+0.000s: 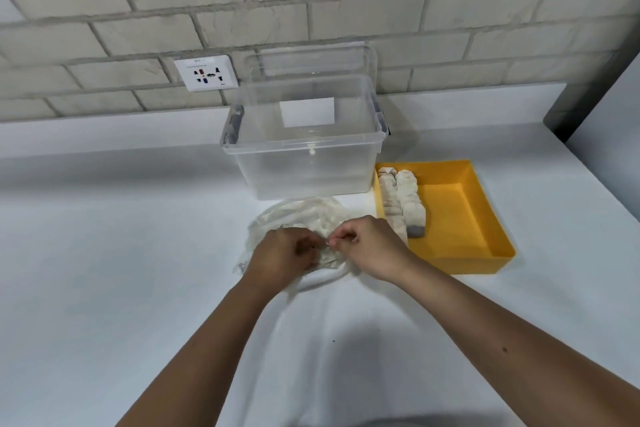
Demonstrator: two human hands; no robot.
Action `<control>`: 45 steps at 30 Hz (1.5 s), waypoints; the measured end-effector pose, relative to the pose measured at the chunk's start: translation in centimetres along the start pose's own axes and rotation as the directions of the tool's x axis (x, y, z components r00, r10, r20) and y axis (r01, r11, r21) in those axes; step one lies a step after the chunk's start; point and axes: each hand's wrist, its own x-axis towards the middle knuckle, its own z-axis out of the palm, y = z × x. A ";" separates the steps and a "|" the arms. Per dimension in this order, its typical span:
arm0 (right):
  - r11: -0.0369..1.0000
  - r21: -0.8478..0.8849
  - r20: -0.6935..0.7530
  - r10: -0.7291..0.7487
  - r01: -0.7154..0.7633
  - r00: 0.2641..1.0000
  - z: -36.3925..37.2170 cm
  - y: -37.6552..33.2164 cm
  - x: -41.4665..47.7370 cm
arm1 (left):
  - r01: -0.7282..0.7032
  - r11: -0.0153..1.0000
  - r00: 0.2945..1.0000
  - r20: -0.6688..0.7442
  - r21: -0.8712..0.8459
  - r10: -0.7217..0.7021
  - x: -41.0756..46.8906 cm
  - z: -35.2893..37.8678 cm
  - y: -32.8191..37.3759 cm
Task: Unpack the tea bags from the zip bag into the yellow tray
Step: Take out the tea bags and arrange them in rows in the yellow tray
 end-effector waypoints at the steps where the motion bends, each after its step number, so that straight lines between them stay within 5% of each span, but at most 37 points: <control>1: 0.999 -0.029 -0.001 0.014 -0.014 1.000 0.1 0.1 0.0 | -0.028 0.998 1.000 0.001 0.064 0.028 0.0 0.5 0.0; 7: 0.993 -0.092 -0.021 0.066 -0.068 0.998 0.1 0.3 0.3 | -0.022 0.930 0.997 -0.060 0.366 0.048 0.3 1.7 1.0; 14: 0.994 -0.063 -0.014 0.088 -0.089 0.996 -0.4 0.7 0.3 | 0.014 0.936 0.997 -0.074 0.351 0.012 0.7 1.4 0.5; 18: 0.992 0.003 -0.002 0.127 -0.127 0.992 -0.7 0.7 0.3 | 0.040 0.975 0.996 -0.089 0.220 -0.021 -0.4 -0.1 -0.4; 22: 0.971 0.164 0.018 0.171 -0.172 0.985 -0.8 0.5 0.1 | 0.116 0.980 0.981 -0.138 -0.160 -0.139 -2.1 -1.5 -0.6; 28: 0.902 0.402 0.046 0.152 -0.158 0.987 -0.6 -0.5 0.0 | 0.197 0.715 0.950 -0.051 -0.671 -0.310 -3.1 -1.8 0.8; 36: 0.945 0.326 -0.074 0.049 -0.022 0.996 -0.8 -1.8 1.0 | 0.147 0.689 0.975 -0.015 -0.709 -0.223 -3.3 -2.3 1.5; 45: 0.978 0.179 -0.134 -0.083 0.107 0.987 0.0 -3.2 2.2 | -0.015 0.835 0.957 -0.250 -0.550 -0.148 -2.7 -3.6 0.6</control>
